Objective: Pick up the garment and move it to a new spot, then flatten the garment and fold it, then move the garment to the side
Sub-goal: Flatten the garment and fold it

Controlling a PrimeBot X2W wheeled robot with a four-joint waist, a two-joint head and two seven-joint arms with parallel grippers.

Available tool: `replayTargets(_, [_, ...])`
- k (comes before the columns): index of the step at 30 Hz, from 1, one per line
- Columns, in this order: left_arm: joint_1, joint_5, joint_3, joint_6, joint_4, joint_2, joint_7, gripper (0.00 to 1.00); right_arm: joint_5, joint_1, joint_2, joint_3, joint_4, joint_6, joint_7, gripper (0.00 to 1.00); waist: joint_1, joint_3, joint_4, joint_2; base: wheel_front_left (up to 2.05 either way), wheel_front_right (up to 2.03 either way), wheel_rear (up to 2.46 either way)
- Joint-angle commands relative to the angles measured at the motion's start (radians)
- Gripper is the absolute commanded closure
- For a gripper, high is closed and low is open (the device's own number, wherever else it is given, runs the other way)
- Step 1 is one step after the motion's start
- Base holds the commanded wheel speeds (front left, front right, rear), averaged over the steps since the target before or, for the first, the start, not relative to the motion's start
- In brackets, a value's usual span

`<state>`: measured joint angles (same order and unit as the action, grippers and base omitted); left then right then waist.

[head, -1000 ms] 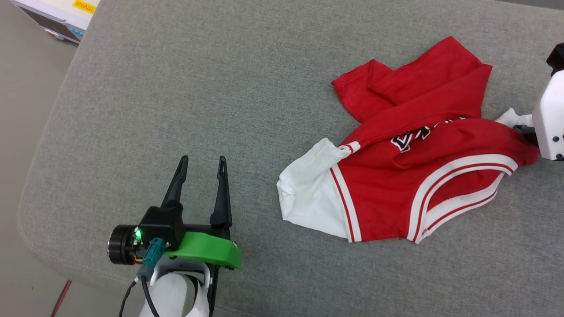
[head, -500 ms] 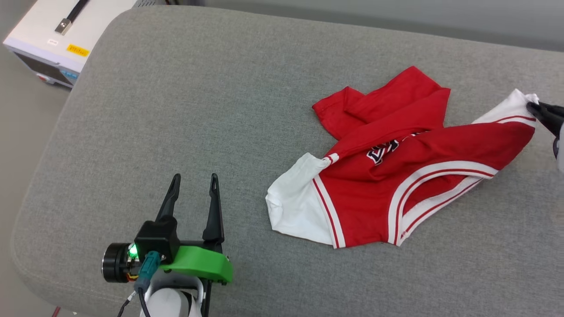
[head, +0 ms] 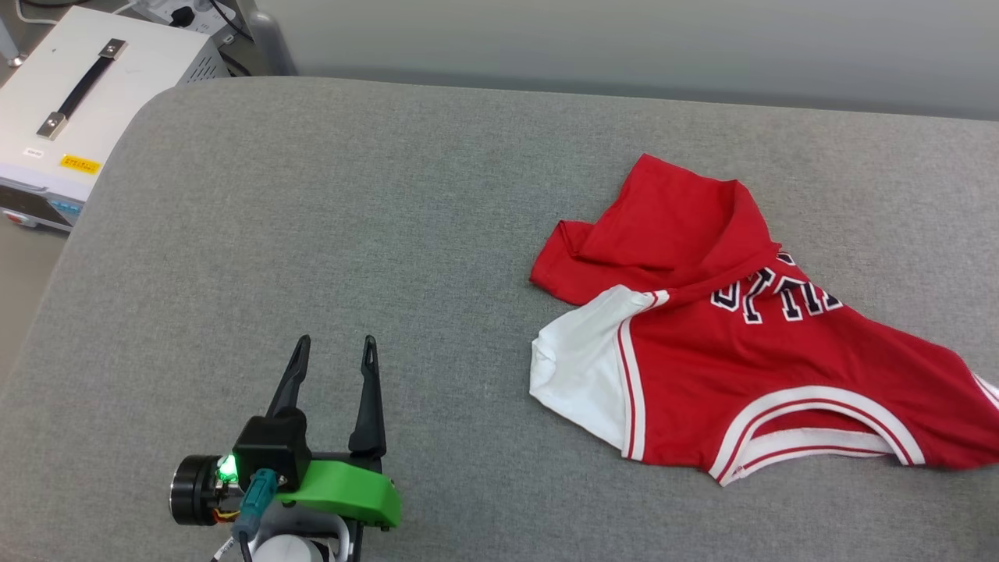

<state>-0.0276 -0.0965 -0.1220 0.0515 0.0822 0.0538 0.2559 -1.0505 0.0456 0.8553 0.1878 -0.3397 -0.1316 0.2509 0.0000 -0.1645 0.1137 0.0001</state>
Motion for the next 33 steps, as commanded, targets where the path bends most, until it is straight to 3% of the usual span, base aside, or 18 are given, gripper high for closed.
replayTargets(1, [-0.004,0.007,0.003,-0.006,-0.004,-0.004,0.006,0.0,-0.007,-0.03,-0.025,-0.017,-0.021,0.001,0.004,1.0,0.0,0.001,-0.001,-0.0001,0.0,0.0,0.0])
replayTargets(9, [-0.005,0.014,-0.004,-0.015,0.004,-0.004,0.006,0.0,0.045,-0.08,-0.12,-0.048,-0.137,0.001,-0.008,1.0,0.0,0.004,0.001,-0.0001,0.0,0.0,0.0])
replayTargets(11, [-0.009,0.021,0.0,-0.022,0.007,-0.004,0.006,0.0,0.084,-0.064,-0.133,-0.069,-0.147,0.001,-0.069,0.0,0.0,0.011,0.001,-0.0001,0.0,0.0,0.0])
replayTargets(17, [-0.036,0.047,0.013,-0.061,0.007,0.016,0.006,0.0,0.242,-0.006,-0.175,-0.147,-0.108,0.001,-0.291,0.0,0.0,0.034,-0.009,-0.0001,0.0,0.0,0.0])
replayTargets(21, [-0.098,0.064,-0.003,-0.111,0.006,0.049,0.006,0.0,0.39,0.012,-0.227,-0.184,-0.032,0.001,-0.402,0.0,0.0,0.042,-0.013,-0.0001,0.0,0.0,0.0])
replayTargets(28, [-0.253,0.058,-0.088,-0.173,0.058,0.131,0.006,0.0,0.589,0.002,-0.357,-0.24,0.162,0.001,-0.467,0.0,0.0,0.039,-0.022,-0.0001,0.0,0.0,0.0])
replayTargets(33, [-0.405,-0.032,-0.255,-0.181,0.153,0.214,-0.026,0.0,0.676,-0.029,-0.445,-0.23,0.287,0.001,-0.471,0.0,0.0,0.031,-0.031,-0.0001,0.0,0.0,0.0])
